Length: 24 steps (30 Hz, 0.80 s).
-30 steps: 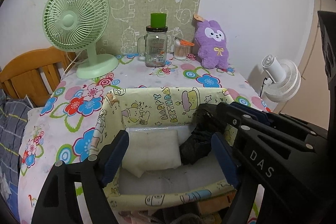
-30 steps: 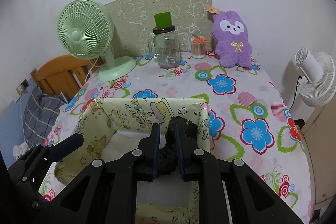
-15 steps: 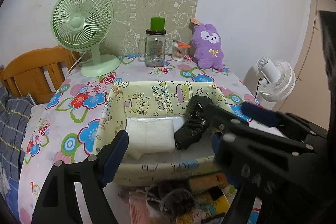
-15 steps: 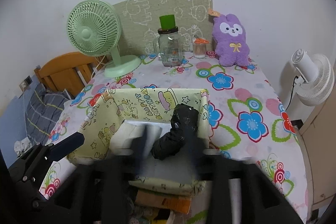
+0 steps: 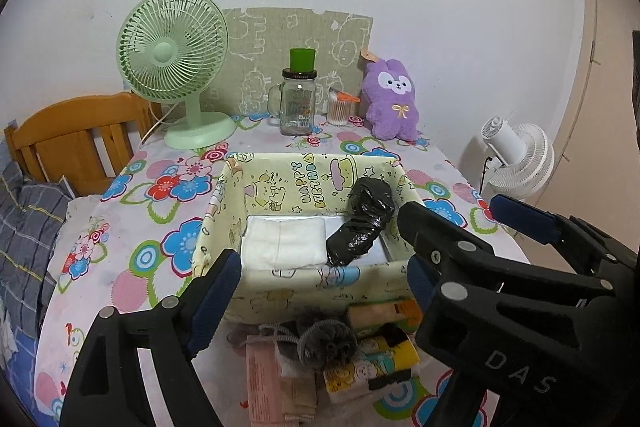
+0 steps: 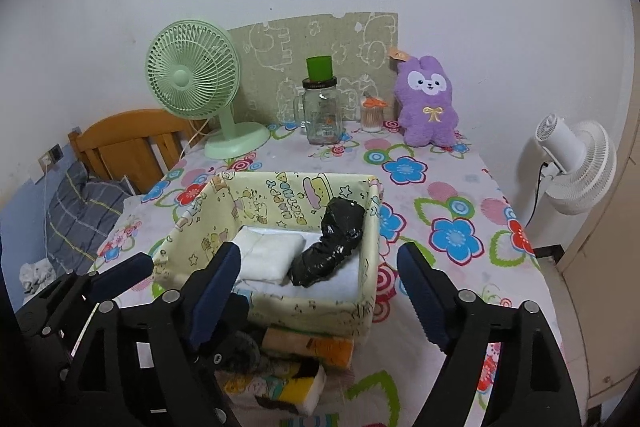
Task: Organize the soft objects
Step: 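Drop the white cloth into the box with the left tool while the right tool releases the bag there, then withdraw both tools from the box back toward the remaining items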
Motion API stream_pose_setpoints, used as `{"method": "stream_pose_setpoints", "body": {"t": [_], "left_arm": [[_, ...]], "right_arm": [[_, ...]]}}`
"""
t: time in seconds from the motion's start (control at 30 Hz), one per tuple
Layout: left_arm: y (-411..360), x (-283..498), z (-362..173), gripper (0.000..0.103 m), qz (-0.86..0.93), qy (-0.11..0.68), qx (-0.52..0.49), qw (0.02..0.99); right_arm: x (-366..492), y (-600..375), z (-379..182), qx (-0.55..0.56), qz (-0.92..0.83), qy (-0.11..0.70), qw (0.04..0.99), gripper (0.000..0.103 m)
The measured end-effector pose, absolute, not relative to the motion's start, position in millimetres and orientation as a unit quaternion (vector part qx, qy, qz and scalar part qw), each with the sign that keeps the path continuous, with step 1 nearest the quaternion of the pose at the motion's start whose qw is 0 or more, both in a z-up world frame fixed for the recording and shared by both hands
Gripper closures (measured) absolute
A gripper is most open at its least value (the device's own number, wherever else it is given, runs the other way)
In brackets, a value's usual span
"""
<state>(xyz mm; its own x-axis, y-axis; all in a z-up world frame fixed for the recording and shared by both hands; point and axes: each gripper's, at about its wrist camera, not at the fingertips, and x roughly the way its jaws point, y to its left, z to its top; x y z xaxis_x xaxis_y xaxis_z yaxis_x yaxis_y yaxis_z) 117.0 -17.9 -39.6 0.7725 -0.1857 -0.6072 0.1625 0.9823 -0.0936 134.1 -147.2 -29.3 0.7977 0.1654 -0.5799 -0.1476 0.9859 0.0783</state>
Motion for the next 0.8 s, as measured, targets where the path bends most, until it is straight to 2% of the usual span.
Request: {"method": "stream_pose_setpoints", "body": {"t": [0.2,0.8], "left_arm": [[-18.3,100.7,-35.5,0.008,-0.082,0.309,-0.013,0.947],[-18.5,68.8,-44.7,0.0,-0.084,0.301,-0.006,0.95]], "right_arm": [[116.3,-148.7,-26.3,0.014,0.08,0.299,0.951,0.012],[77.3,-151.7,-32.4,0.02,0.077,0.279,0.957,0.012]]}}
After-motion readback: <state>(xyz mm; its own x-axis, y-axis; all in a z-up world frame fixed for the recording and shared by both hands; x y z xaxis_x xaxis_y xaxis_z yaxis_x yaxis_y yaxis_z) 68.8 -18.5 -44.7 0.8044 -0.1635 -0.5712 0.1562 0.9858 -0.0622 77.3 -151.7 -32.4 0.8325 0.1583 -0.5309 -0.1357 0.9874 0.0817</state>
